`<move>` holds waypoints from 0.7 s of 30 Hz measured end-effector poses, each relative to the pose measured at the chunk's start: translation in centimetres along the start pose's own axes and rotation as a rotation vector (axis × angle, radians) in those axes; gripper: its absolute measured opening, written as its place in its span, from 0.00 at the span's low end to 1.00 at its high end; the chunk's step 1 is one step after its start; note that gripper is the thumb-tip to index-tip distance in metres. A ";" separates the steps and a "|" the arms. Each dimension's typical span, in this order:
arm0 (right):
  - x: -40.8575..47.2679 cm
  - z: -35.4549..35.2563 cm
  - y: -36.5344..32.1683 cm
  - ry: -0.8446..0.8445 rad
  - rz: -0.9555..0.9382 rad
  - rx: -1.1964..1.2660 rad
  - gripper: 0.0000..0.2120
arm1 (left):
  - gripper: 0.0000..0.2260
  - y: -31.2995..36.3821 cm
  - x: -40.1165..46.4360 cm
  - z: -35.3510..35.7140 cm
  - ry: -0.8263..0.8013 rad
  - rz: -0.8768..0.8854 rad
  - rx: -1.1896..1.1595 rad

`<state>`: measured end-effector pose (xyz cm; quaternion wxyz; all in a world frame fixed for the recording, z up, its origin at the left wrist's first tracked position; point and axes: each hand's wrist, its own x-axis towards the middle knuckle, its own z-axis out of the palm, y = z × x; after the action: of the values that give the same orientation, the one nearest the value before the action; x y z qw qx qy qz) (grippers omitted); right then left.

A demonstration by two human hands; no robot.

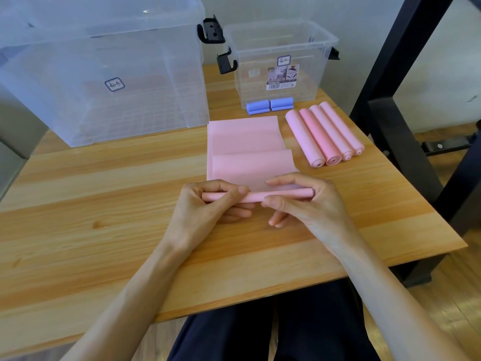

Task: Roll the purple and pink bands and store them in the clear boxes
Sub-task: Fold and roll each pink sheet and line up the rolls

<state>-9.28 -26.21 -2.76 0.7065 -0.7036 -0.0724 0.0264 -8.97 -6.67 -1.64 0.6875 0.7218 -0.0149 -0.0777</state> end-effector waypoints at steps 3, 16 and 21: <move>0.0 -0.1 0.1 -0.002 -0.021 -0.004 0.10 | 0.12 0.1 0.0 0.0 -0.012 0.003 -0.018; 0.0 0.1 0.0 0.014 0.002 -0.001 0.18 | 0.09 0.1 0.0 -0.1 -0.003 -0.010 -0.040; 0.0 0.0 0.1 0.014 -0.040 -0.004 0.10 | 0.11 0.2 -0.1 -0.1 -0.029 0.004 -0.044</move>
<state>-9.28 -26.22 -2.88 0.7059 -0.7036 -0.0814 0.0071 -9.04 -6.54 -1.41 0.7031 0.7052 -0.0246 -0.0874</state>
